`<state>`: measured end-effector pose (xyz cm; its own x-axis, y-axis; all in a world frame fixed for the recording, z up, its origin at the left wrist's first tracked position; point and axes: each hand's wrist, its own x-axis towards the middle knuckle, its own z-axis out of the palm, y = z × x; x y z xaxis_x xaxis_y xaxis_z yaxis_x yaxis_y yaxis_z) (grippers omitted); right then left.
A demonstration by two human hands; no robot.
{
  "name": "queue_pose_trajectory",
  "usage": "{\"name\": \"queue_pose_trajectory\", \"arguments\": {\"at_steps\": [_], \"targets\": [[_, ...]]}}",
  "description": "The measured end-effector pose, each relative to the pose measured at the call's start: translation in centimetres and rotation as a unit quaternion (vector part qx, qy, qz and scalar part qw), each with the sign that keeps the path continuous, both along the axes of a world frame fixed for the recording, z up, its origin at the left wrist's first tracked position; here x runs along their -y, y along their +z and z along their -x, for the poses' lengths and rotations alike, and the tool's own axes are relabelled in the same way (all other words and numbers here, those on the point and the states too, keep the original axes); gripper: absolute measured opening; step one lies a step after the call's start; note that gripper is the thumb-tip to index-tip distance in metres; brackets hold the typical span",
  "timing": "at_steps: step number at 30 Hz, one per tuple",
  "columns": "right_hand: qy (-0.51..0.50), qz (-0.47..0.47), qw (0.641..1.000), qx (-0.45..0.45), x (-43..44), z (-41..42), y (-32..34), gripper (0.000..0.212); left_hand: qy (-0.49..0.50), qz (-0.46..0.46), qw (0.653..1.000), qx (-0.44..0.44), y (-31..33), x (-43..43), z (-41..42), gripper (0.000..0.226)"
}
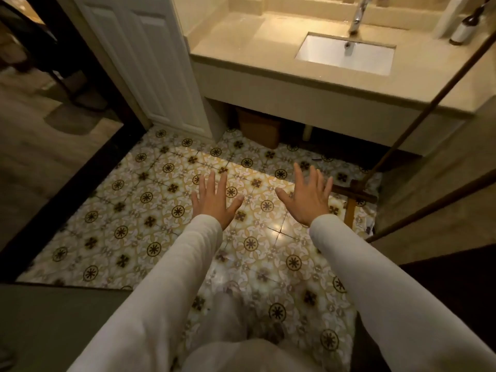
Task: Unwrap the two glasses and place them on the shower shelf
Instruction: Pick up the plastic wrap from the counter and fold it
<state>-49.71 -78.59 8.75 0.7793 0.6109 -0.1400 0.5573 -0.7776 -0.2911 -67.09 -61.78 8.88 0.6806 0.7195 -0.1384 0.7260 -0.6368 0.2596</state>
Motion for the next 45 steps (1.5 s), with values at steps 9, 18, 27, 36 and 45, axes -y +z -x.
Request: {"name": "queue_pose_trajectory", "arguments": {"at_steps": [9, 18, 27, 36, 45], "targets": [[0.05, 0.019, 0.998, 0.024, -11.7, -10.0, -1.0, 0.087, 0.033, 0.017, 0.999, -0.001, -1.1, -11.5, -10.3, 0.082], [0.048, 0.017, 0.998, 0.04, -26.8, -22.0, 0.5, 0.084, 0.022, 0.025, 0.999, 0.017, -0.3, -27.0, -23.3, 0.081], [0.057, 0.022, 0.998, 0.023, -36.3, -33.1, 0.6, 0.085, 0.001, 0.021, 1.0, 0.008, -0.7, -36.7, -35.0, 0.082], [0.08, 0.005, 0.997, 0.014, -45.8, -48.3, 0.3, 0.084, 0.029, 0.029, 0.999, 0.0, 0.0, -44.5, -48.6, 0.081], [0.093, -0.023, 0.995, -0.023, -55.3, -60.7, 0.9, 0.086, 0.079, 0.025, 0.996, 0.024, 2.2, -52.6, -59.4, 0.077]]}}
